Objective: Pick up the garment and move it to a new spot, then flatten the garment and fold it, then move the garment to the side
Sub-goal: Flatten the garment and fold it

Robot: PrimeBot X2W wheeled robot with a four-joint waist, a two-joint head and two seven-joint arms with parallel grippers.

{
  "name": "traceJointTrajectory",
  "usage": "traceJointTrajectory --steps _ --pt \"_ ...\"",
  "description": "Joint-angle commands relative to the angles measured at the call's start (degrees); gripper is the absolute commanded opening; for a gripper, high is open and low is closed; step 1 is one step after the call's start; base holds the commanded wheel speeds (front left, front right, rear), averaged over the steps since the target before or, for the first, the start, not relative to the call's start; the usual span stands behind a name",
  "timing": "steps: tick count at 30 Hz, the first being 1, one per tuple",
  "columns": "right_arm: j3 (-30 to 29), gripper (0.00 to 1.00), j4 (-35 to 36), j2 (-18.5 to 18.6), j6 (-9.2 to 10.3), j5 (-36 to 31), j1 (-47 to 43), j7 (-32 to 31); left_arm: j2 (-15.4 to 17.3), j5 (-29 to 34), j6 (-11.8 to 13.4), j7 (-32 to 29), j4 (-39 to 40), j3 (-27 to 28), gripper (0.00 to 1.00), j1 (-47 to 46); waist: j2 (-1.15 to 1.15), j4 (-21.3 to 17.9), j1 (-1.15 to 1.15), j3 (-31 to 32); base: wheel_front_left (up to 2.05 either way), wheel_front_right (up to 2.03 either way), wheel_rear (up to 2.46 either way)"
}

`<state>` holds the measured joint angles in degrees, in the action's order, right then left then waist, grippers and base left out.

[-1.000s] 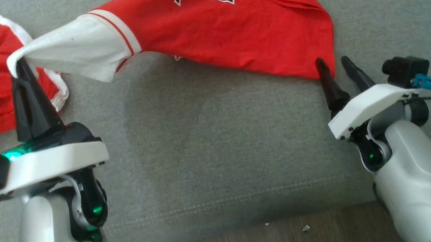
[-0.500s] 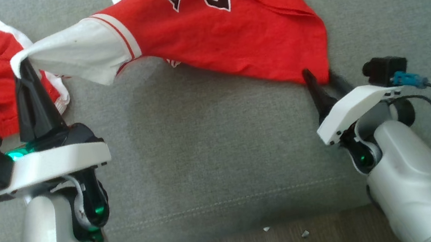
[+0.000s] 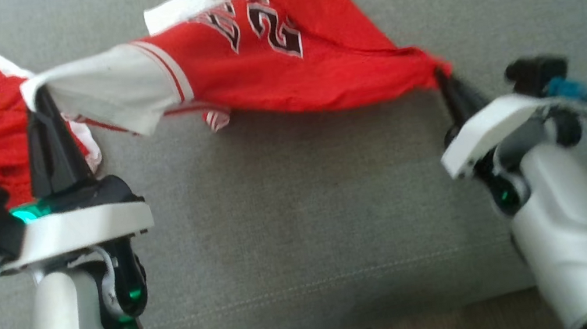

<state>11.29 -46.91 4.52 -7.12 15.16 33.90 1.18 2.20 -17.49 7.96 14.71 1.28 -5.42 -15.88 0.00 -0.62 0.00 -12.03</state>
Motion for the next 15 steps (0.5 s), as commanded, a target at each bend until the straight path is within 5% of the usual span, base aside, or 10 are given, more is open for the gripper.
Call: traceJointTrajectory --steps 1,10,15 --pt "0.65 0.0 3.62 0.37 -0.36 0.03 3.32 0.45 0.67 0.85 -0.68 0.29 1.45 2.11 0.0 -0.89 0.0 -0.32 0.0 1.99 0.0 0.0 0.0" --pt "4.46 0.0 15.96 9.75 -0.36 3.01 10.21 -6.2 2.52 5.49 -6.57 0.29 0.11 2.71 0.0 -4.42 0.0 -0.92 0.0 9.06 0.0 0.0 0.0" --pt "5.83 0.0 20.87 13.28 -0.36 5.57 12.76 -11.04 4.76 6.98 -7.87 -0.19 1.02 2.12 0.0 -7.63 0.0 -1.18 0.0 12.05 0.0 0.0 0.0"
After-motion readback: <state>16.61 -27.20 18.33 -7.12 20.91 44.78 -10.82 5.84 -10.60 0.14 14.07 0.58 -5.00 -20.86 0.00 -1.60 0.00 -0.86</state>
